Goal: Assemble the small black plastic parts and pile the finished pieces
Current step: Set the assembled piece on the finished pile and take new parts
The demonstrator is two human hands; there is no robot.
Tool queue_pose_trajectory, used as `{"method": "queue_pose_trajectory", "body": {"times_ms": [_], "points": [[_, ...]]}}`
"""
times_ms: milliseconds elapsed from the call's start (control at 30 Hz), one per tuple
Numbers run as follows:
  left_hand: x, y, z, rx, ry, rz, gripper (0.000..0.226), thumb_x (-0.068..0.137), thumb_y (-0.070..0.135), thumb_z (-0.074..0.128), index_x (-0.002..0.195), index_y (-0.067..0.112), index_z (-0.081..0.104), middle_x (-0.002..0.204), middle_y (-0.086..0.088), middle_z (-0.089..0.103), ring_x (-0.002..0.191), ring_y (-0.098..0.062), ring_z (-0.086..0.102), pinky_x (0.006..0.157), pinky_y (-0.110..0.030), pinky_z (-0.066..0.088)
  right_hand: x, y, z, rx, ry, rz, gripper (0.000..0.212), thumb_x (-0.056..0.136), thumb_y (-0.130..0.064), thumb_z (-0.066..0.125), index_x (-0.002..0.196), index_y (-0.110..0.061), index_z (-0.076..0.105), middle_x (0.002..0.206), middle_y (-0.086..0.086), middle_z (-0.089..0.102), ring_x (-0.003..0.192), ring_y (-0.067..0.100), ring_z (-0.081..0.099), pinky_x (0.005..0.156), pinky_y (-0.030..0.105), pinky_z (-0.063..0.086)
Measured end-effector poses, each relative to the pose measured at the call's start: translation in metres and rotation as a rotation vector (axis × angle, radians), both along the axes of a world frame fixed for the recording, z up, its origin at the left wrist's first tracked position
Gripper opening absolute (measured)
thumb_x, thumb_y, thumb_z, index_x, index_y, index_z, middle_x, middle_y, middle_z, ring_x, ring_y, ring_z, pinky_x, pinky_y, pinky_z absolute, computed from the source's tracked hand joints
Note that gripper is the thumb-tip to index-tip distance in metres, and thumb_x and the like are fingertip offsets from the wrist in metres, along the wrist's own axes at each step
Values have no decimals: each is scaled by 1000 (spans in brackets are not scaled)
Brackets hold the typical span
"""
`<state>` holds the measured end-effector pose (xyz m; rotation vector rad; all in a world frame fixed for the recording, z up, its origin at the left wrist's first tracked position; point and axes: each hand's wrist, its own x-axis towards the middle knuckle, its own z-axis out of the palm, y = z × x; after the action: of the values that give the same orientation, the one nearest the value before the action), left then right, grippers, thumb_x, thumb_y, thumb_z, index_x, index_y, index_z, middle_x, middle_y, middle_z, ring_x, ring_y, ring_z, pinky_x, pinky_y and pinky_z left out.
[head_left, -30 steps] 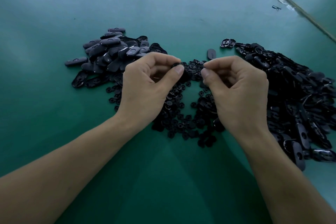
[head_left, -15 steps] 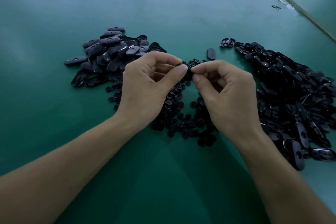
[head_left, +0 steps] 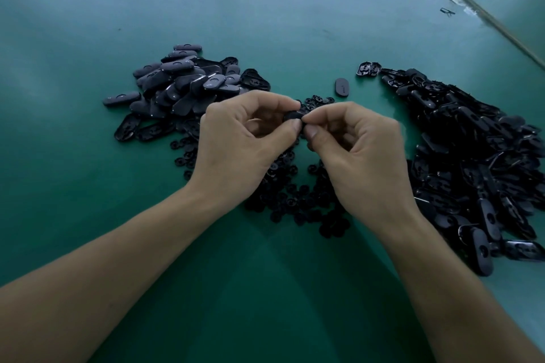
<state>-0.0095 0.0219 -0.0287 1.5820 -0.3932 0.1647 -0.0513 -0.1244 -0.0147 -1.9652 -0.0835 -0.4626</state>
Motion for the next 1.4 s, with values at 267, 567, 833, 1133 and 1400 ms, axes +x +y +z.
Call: {"method": "queue_pose_trajectory", "body": {"times_ms": [267,567,833,1133,1400], "points": [[-1,0,0,17,8,-16,20,78,9,77,91,24,73,83,4,77,77,-12,74,74,-27,60,1,0,1,43,26,-4,26,89,-6,71,85,-31,70,78,-13,73,72,4,68,70,19,52],[-1,1,1,41,-28,-53,21,79,2,78,89,20,72,82,6,75,77,-9,72,74,-21,57,-1,1,2,76,60,-111,21,85,-10,78,79,-27,67,72,-3,73,69,13,72,68,32,58],[-1,1,2,49,-24,-38,25,79,2,82,90,20,68,80,8,73,73,-6,70,71,-18,54,-7,10,6,-239,-107,-150,15,92,-8,70,100,-18,77,80,-13,73,76,3,69,70,15,54],[3,2,0,15,22,-43,26,85,-3,73,92,21,64,81,2,74,74,-12,69,75,-31,59,-5,8,5,-196,-168,-119,17,90,-8,70,102,-18,76,89,-13,73,81,0,69,71,10,50],[1,2,1,3,-2,-108,21,83,6,74,93,23,68,81,9,75,73,-6,70,72,-21,56,1,-5,0,6,28,-14,21,90,-11,72,103,-27,74,92,-15,75,88,1,71,84,23,56]]}}
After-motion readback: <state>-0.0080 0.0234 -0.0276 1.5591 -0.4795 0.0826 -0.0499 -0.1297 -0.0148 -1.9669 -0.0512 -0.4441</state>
